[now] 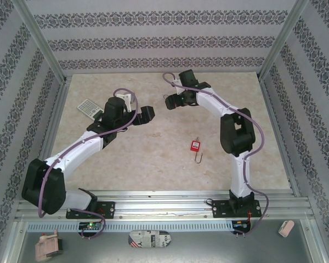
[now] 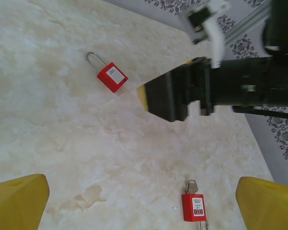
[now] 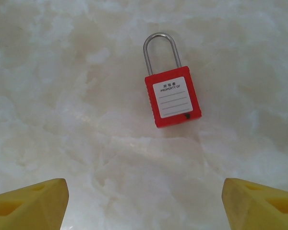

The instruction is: Unlock with the key

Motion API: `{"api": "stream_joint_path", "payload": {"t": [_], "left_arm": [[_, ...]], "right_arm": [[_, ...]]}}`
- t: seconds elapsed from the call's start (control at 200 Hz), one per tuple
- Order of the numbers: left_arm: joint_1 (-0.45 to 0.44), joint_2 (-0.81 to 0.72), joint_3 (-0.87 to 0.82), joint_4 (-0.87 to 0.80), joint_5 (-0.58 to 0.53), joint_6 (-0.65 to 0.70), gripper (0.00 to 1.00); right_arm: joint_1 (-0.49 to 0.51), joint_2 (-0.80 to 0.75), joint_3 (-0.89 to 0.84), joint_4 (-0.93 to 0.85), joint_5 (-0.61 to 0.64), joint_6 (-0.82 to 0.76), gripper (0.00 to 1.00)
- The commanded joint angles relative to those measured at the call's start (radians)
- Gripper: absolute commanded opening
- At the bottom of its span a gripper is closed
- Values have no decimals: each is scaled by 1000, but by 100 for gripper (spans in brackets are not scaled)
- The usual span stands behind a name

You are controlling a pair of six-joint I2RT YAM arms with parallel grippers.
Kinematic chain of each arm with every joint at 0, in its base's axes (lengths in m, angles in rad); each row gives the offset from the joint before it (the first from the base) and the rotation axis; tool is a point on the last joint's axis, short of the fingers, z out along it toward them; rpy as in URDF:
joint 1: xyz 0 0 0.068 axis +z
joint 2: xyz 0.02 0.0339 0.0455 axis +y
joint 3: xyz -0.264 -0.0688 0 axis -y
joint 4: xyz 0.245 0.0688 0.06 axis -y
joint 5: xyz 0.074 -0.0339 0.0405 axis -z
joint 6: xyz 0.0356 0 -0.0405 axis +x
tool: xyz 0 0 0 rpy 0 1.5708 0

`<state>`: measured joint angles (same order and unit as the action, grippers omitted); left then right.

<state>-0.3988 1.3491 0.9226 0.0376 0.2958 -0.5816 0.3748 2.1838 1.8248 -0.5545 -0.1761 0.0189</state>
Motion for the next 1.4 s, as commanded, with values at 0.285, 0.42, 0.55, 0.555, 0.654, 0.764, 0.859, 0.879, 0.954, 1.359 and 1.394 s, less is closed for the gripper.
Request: {"api": "stream_joint_path", "payload": {"t": [0.285, 0.42, 0.55, 0.555, 0.654, 0.764, 0.859, 0.879, 0.954, 1.359, 1.394], "left_arm": [[37, -36, -29, 15, 36, -9, 100], [42, -30, -24, 14, 39, -2, 100], [47, -21, -27, 14, 41, -2, 100], [47, -21, -27, 15, 41, -2, 100], [49, -14, -28, 17, 44, 1, 100], [51, -10, -30, 20, 45, 0, 100], [50, -8, -33, 18, 46, 2, 100], [51, -8, -34, 19, 45, 2, 100], [51, -6, -36, 20, 47, 0, 100], [54, -1, -24, 8, 48, 11, 100], [55, 0, -23, 7, 48, 11, 100]], "right_arm": [[-59, 195, 245, -97, 50, 34, 78], [-120, 172, 219, -93, 108, 109, 77], [-171, 146, 192, -119, 178, 150, 75], [-172, 145, 192, -121, 181, 151, 75], [-206, 122, 168, -151, 243, 165, 73], [-233, 82, 107, -132, 260, 167, 71], [-251, 66, 83, -131, 276, 167, 71], [-257, 66, 79, -131, 273, 168, 70], [-271, 74, 80, -138, 268, 172, 69], [-320, 145, 152, -178, 177, 201, 51], [-322, 151, 161, -186, 170, 201, 50]]}}
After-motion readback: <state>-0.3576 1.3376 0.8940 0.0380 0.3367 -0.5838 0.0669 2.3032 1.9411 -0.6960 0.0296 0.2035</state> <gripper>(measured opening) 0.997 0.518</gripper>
